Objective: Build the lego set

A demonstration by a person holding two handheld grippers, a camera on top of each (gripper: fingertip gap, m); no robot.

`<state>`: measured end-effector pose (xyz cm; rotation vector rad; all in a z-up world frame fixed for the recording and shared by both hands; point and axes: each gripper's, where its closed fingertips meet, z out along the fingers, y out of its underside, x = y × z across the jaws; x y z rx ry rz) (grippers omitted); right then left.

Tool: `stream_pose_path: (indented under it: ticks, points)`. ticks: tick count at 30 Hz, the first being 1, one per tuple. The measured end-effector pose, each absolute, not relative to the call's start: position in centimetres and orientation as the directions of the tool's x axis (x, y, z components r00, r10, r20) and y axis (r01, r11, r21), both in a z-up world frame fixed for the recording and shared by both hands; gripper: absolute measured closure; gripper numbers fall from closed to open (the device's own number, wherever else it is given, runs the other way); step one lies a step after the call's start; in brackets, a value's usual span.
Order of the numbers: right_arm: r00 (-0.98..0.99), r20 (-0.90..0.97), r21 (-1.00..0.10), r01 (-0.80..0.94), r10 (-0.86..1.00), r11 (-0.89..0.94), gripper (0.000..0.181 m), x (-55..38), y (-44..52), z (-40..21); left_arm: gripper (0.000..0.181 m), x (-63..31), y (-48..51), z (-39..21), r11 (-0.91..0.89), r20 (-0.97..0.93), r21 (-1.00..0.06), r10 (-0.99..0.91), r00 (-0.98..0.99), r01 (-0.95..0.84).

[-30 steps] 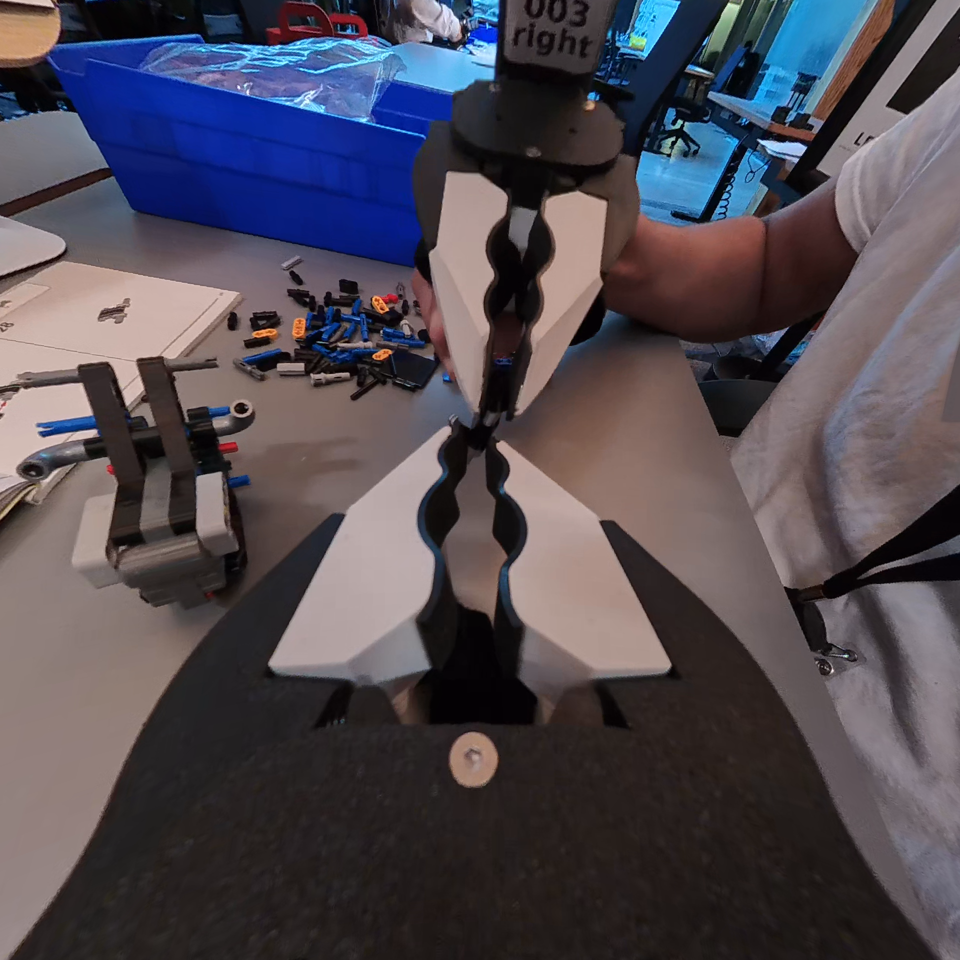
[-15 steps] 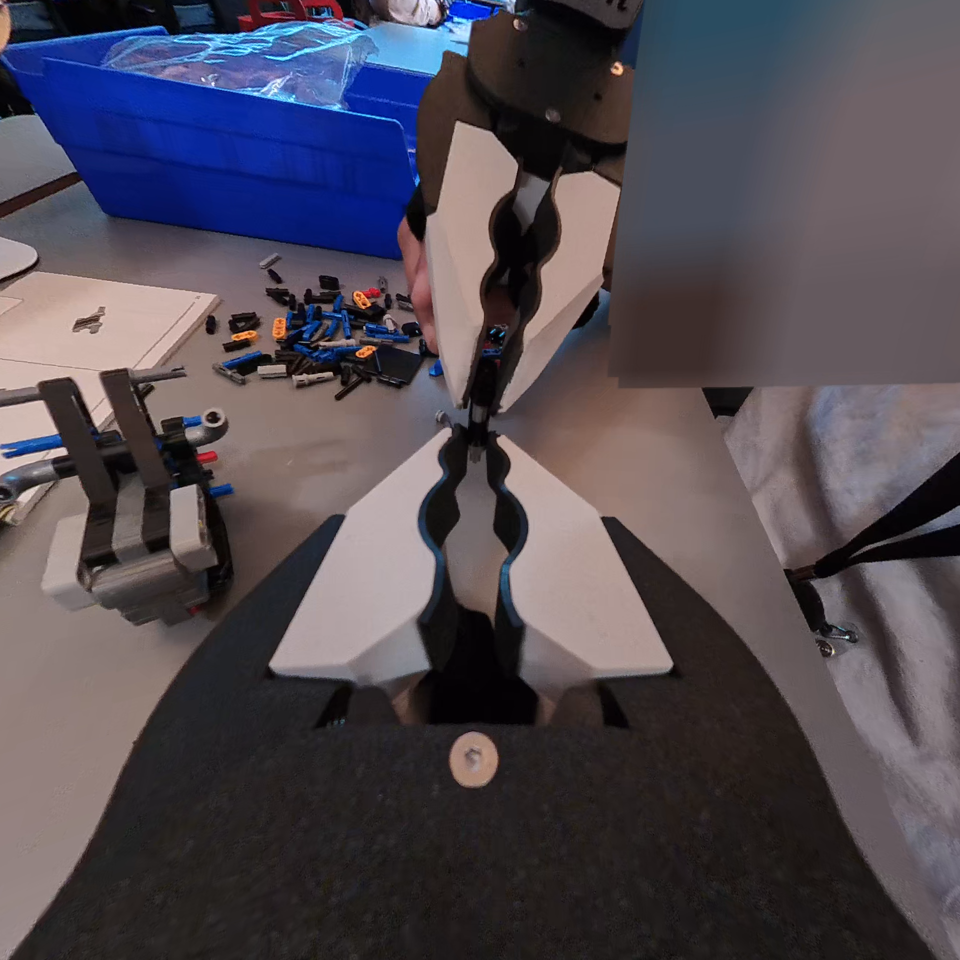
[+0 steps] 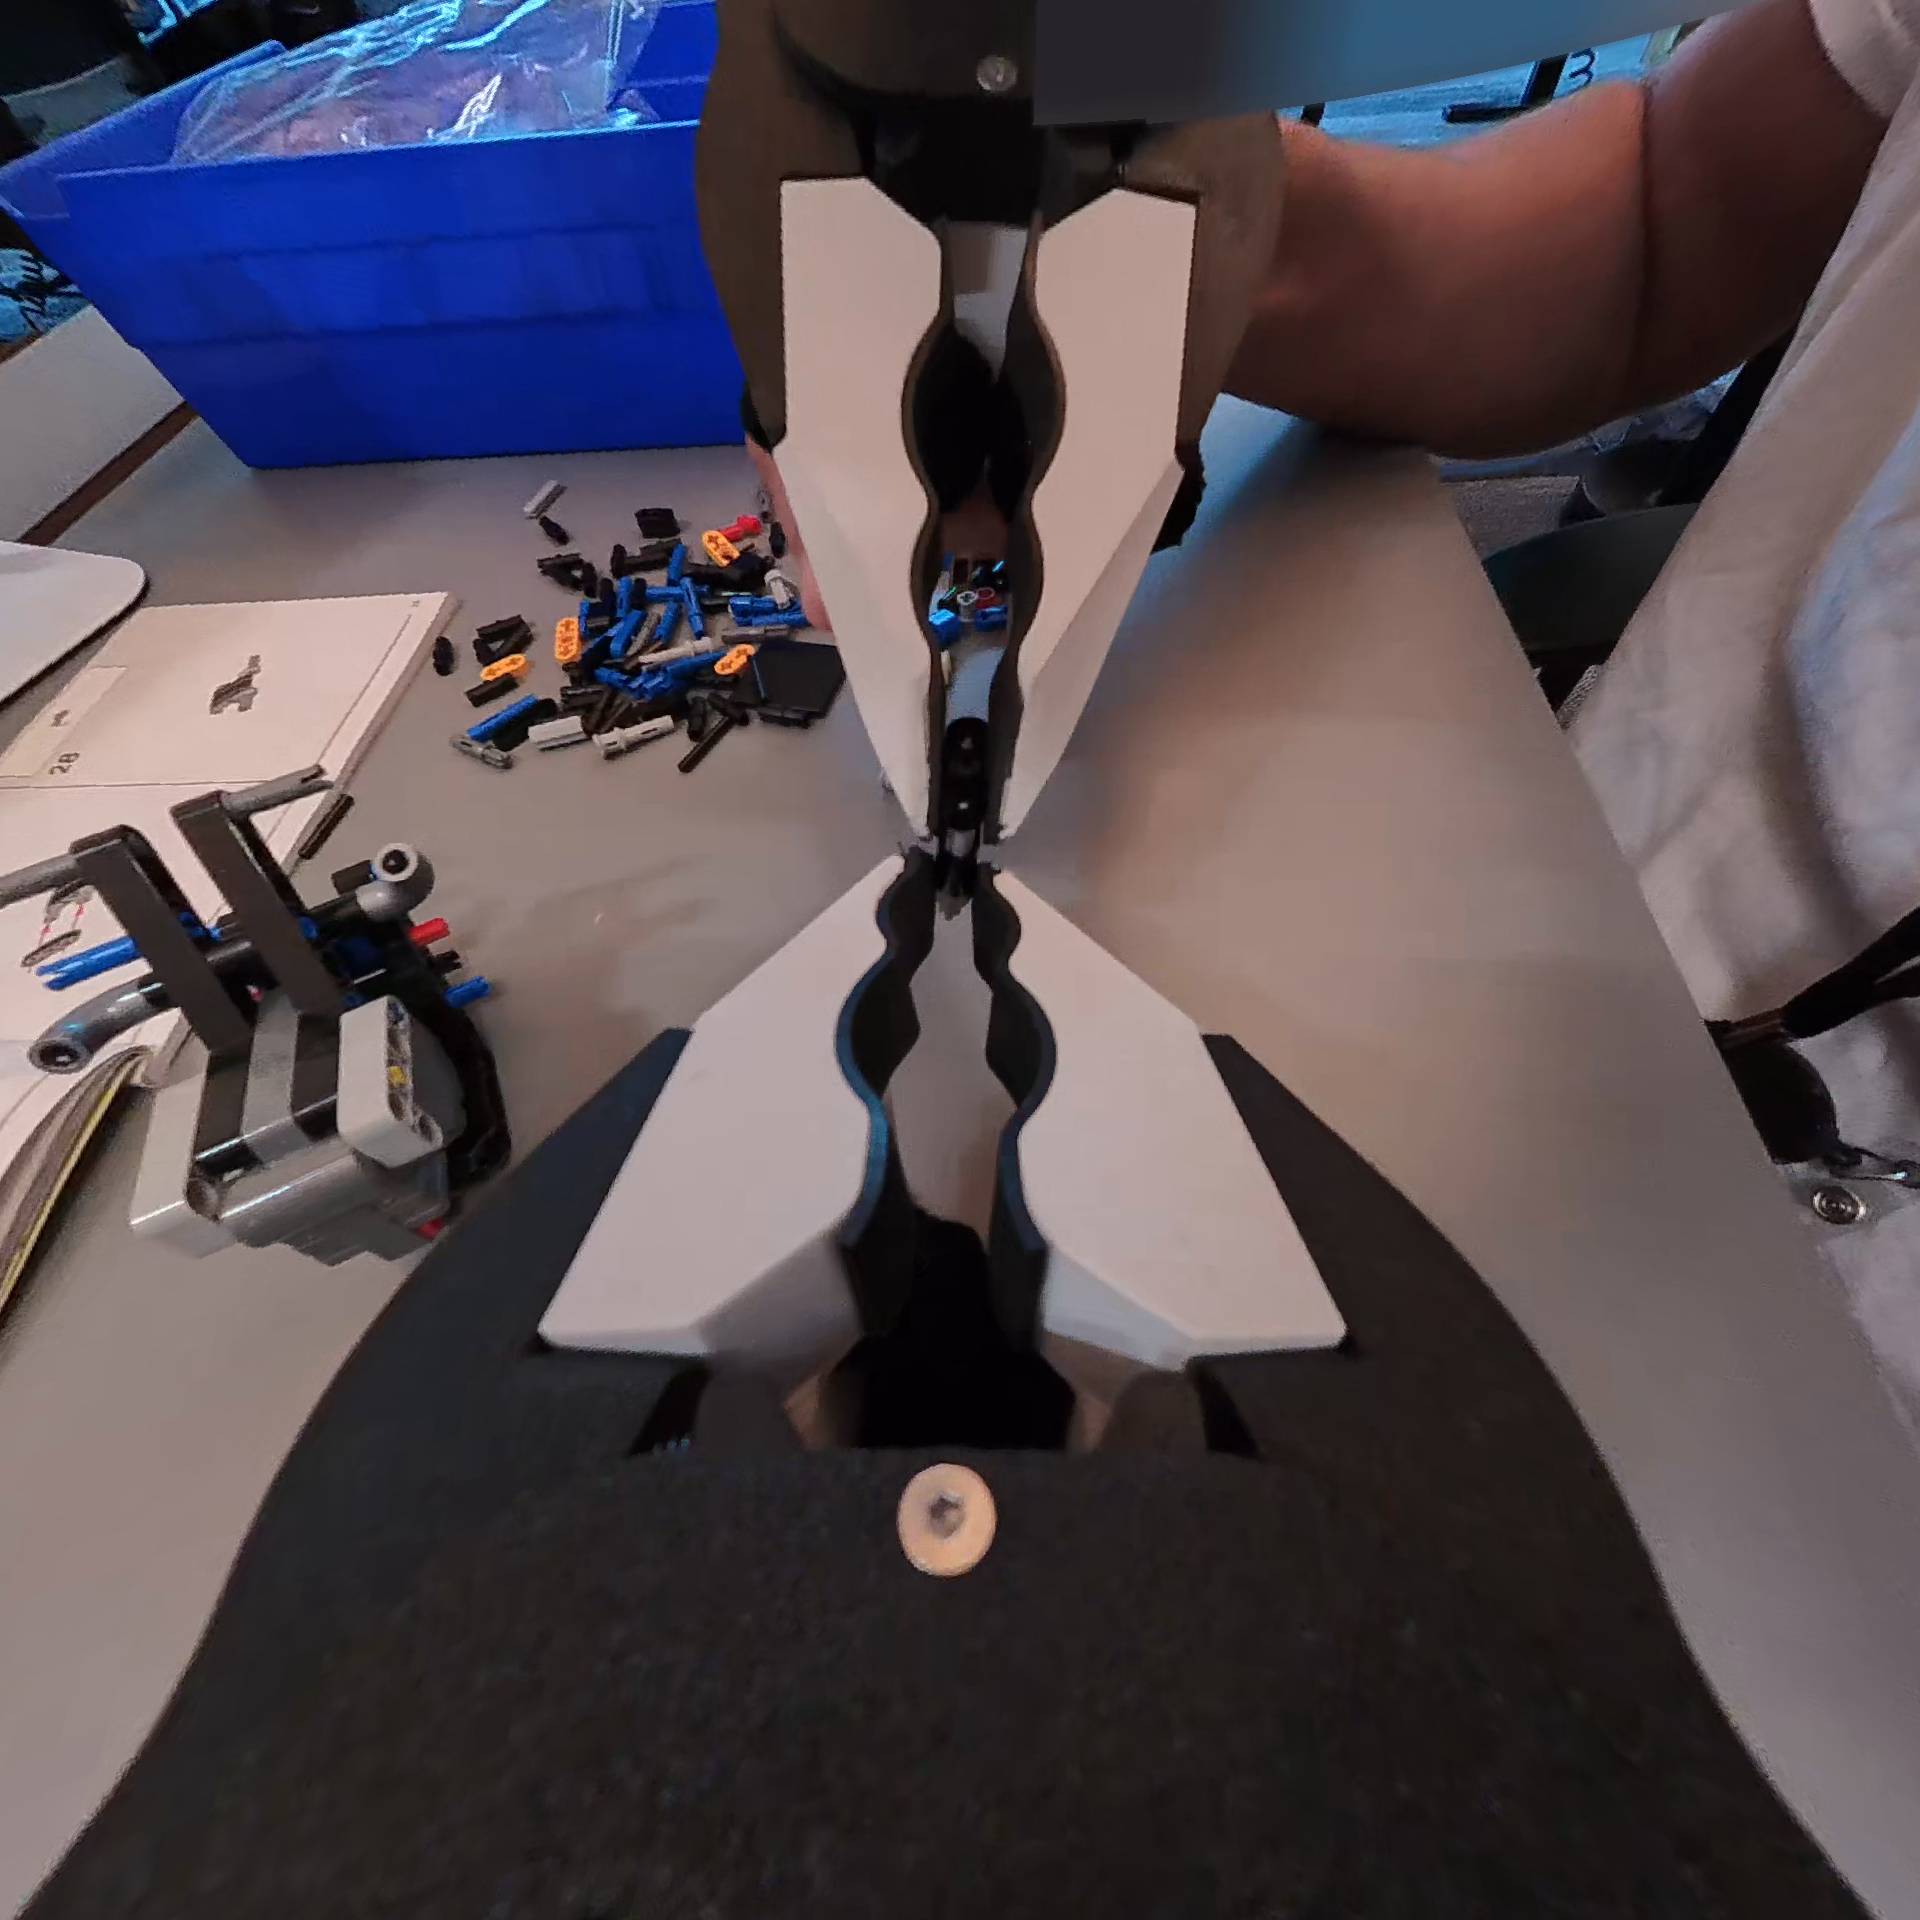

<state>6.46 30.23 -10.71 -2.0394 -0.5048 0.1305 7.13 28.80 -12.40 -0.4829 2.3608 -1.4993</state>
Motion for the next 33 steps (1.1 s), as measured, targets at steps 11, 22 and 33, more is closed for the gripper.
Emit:
stream_pose_path:
  ticks: [11, 22, 33]
  points:
    - [0.899, 0.073, -0.895, 0.251, 0.432, -0.369, 0.174, 6.1, 30.2, -10.5, 0.176, 6.8, 28.8, -12.2, 0.377, -0.04, -0.917, -0.413, -0.91, -0.13]
    - [0.894, 0.128, -0.898, 0.289, 0.429, -0.333, 0.174, 5.9, 30.5, -10.5, 0.177, 6.5, 28.8, -12.0, 0.351, 0.017, -0.921, -0.401, -0.916, -0.171]
    - [0.913, 0.074, -0.919, 0.219, 0.401, -0.328, 0.174, 6.1, 30.7, -9.6, 0.176, 6.5, 28.8, -11.5, 0.293, 0.095, -0.931, -0.381, -0.92, -0.217]
